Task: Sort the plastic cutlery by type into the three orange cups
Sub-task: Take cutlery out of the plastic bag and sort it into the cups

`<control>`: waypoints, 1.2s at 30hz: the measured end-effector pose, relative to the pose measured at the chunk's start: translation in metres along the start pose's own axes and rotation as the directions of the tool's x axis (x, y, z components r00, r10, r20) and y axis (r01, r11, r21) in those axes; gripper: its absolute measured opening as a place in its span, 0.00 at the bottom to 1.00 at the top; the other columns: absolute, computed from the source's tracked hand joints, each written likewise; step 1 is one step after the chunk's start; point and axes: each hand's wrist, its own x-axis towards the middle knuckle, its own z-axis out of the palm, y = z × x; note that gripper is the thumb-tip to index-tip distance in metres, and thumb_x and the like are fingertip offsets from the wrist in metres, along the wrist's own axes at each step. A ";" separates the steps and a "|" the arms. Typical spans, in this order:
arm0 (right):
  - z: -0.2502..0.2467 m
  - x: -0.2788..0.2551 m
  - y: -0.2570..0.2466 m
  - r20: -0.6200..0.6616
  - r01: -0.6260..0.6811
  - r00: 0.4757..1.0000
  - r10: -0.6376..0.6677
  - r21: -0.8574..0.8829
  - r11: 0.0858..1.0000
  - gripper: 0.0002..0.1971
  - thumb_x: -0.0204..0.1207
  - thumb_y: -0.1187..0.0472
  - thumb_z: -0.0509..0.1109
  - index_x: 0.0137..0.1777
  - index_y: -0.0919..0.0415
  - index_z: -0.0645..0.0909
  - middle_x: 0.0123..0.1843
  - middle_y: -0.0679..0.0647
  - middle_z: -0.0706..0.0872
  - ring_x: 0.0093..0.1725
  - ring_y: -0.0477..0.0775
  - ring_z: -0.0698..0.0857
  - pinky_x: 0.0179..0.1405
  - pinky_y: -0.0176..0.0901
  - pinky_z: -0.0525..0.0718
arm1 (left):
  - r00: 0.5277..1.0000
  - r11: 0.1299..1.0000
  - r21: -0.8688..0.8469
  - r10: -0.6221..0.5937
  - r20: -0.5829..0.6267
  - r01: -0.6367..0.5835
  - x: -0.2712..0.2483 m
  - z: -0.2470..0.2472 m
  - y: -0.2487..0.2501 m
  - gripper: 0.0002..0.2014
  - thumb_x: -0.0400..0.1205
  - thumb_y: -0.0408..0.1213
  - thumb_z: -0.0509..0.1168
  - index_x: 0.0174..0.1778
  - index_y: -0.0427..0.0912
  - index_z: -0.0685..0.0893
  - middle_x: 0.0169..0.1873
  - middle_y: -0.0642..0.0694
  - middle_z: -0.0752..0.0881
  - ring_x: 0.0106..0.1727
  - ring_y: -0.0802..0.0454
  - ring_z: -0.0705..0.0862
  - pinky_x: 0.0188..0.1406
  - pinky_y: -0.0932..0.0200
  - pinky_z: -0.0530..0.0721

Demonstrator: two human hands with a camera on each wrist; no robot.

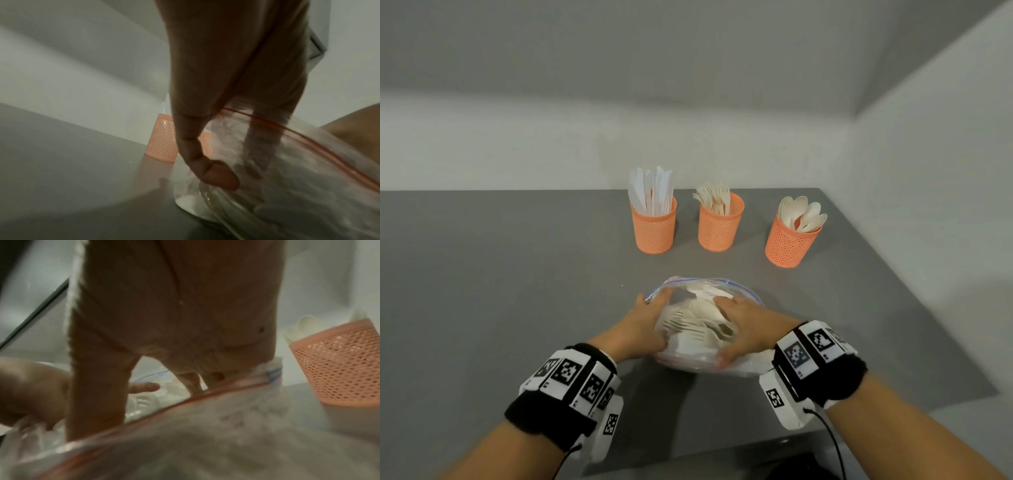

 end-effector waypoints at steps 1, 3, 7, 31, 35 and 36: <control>0.000 0.003 0.001 -0.018 0.017 1.000 -0.016 0.032 0.999 0.36 0.64 0.48 0.80 0.68 0.58 0.69 0.64 0.55 0.73 0.63 0.54 0.73 0.60 0.39 0.75 | 1.000 1.000 -0.008 0.017 0.013 -0.017 0.002 -0.001 -0.002 0.43 0.74 0.28 0.62 0.80 0.59 0.48 0.75 0.36 0.59 0.73 0.36 0.70 0.73 0.50 0.71; -0.001 0.008 0.001 -0.082 0.047 0.996 -0.034 0.166 0.985 0.17 0.69 0.47 0.76 0.50 0.54 0.76 0.48 0.50 0.76 0.45 0.46 0.75 0.41 0.28 0.72 | 0.997 0.999 -0.004 0.050 0.054 -0.050 0.003 -0.004 -0.005 0.46 0.71 0.28 0.64 0.80 0.60 0.48 0.74 0.39 0.61 0.73 0.38 0.70 0.72 0.48 0.73; 0.003 0.012 0.003 -0.056 0.039 0.998 -0.028 0.191 0.981 0.30 0.69 0.42 0.74 0.66 0.56 0.74 0.65 0.52 0.73 0.64 0.50 0.74 0.67 0.41 0.73 | 0.997 0.998 -0.007 0.058 0.055 -0.058 0.003 -0.006 -0.003 0.48 0.71 0.27 0.66 0.81 0.54 0.45 0.76 0.39 0.58 0.77 0.40 0.66 0.75 0.55 0.69; 0.009 0.050 -0.012 -0.202 -0.047 0.976 0.083 0.181 0.982 0.38 0.61 0.45 0.77 0.69 0.58 0.69 0.64 0.52 0.72 0.65 0.53 0.72 0.63 0.45 0.72 | 0.999 0.996 0.086 -0.035 -0.014 0.036 -0.004 -0.011 -0.018 0.46 0.72 0.29 0.64 0.82 0.54 0.46 0.73 0.38 0.60 0.63 0.36 0.78 0.59 0.55 0.79; 0.012 0.056 -0.014 -0.092 -0.068 0.992 0.082 0.149 0.987 0.46 0.61 0.39 0.74 0.78 0.52 0.60 0.78 0.54 0.65 0.78 0.57 0.63 0.77 0.58 0.66 | 1.000 0.997 0.079 -0.018 0.023 0.016 -0.006 -0.011 -0.017 0.47 0.73 0.29 0.65 0.81 0.55 0.43 0.73 0.37 0.59 0.63 0.37 0.78 0.58 0.55 0.80; 0.012 0.057 -0.015 -0.066 -0.067 0.995 0.079 0.164 0.984 0.49 0.59 0.33 0.72 0.79 0.49 0.58 0.79 0.53 0.64 0.80 0.57 0.61 0.78 0.60 0.64 | 1.000 0.999 0.048 -0.015 -0.004 0.015 -0.007 -0.011 -0.018 0.46 0.74 0.28 0.64 0.81 0.55 0.44 0.74 0.38 0.59 0.61 0.38 0.78 0.54 0.57 0.79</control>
